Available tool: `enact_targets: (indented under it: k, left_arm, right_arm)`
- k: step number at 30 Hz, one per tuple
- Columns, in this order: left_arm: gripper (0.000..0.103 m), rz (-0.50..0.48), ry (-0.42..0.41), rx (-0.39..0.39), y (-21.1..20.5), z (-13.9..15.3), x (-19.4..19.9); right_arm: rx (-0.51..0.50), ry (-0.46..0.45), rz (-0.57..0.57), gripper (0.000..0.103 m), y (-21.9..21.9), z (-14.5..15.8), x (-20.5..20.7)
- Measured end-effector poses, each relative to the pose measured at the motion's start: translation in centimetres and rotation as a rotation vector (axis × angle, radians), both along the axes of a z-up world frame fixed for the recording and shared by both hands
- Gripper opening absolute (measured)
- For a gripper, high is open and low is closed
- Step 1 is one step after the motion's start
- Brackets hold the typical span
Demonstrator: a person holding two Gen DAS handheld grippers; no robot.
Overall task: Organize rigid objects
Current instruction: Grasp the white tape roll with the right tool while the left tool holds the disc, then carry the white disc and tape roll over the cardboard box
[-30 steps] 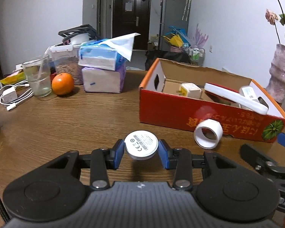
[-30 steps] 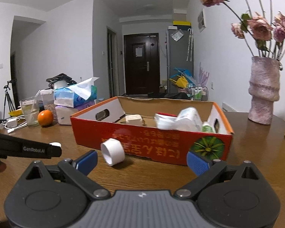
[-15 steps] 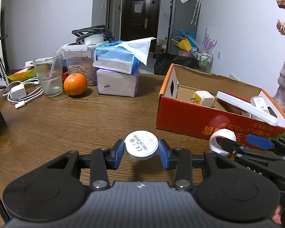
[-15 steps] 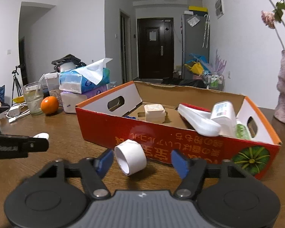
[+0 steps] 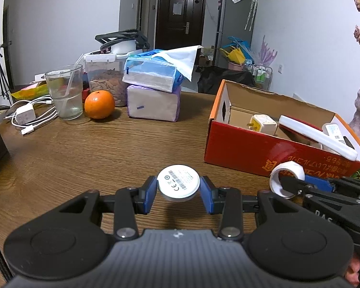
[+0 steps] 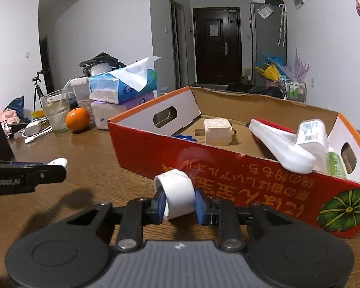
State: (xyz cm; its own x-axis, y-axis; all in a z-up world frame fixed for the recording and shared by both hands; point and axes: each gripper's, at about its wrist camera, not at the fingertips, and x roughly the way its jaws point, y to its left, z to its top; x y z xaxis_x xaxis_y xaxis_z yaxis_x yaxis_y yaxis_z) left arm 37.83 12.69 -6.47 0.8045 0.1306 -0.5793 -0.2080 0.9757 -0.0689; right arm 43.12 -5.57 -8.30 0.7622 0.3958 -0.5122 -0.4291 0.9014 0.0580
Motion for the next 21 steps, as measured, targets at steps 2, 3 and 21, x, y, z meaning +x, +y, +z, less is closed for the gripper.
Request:
enact_targets:
  k: [2, 3, 21]
  left_arm:
    - [0.04, -0.001, -0.001, 0.0, 0.0, 0.0, 0.0]
    - [0.04, -0.001, -0.002, 0.001, 0.0, 0.0, 0.0]
    - [0.04, -0.019, -0.064, 0.029, -1.5, 1.5, -1.1]
  right_arm:
    - [0.011, -0.014, -0.001, 0.024, -0.1, 0.3, -0.5]
    - [0.017, -0.021, -0.001, 0.024, -0.3, 0.4, -0.8]
    - [0.134, -0.118, -0.046, 0.023, -4.0, 3.7, -4.3]
